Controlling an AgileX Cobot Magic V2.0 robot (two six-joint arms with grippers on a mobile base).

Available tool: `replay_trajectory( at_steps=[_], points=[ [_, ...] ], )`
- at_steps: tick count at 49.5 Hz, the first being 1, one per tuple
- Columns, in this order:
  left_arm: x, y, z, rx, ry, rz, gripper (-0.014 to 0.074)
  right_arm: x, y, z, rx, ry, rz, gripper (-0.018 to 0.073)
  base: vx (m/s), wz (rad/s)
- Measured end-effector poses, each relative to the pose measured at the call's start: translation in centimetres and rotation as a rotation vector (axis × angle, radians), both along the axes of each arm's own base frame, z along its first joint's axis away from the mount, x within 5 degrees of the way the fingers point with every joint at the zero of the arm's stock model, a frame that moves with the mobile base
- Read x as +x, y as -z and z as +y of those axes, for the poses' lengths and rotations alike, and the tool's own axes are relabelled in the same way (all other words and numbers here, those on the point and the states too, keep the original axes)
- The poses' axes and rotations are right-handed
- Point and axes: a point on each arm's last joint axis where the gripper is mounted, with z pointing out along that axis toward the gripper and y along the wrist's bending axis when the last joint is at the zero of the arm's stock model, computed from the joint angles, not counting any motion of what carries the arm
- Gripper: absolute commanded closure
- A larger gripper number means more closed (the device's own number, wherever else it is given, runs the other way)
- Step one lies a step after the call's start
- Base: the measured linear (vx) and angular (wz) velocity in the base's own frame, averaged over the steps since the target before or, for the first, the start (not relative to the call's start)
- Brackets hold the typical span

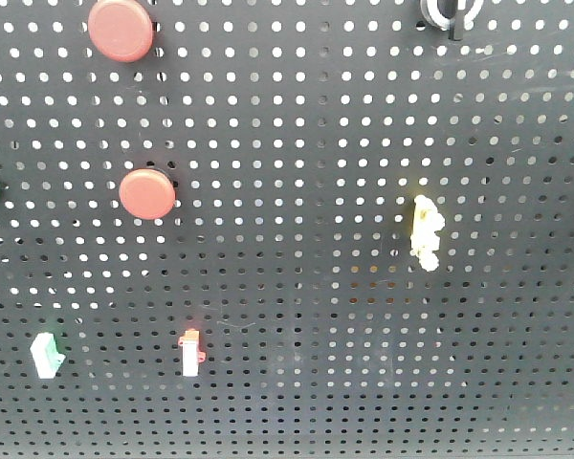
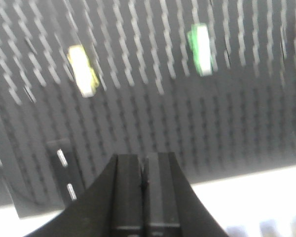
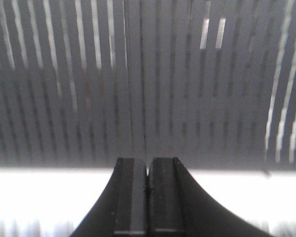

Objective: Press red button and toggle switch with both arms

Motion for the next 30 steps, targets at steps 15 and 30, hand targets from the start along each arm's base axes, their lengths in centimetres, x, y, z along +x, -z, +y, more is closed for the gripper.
replay_trajectory(
  at_steps=[15, 30],
  points=[
    [-1.3, -5.5, -0.1, -0.115, 0.042, -0.073, 0.0595, -1.7, -8.1, -0.1, 0.002, 0.002, -0.129, 0.0562, 0.0, 0.0],
    [0.0, -17.7, -0.6, -0.05, 0.076, 0.002, 0.0595, -0.7, -20.9, -0.1, -0.063, 0.026, -0.194, 0.0562, 0.0, 0.0]
  ],
)
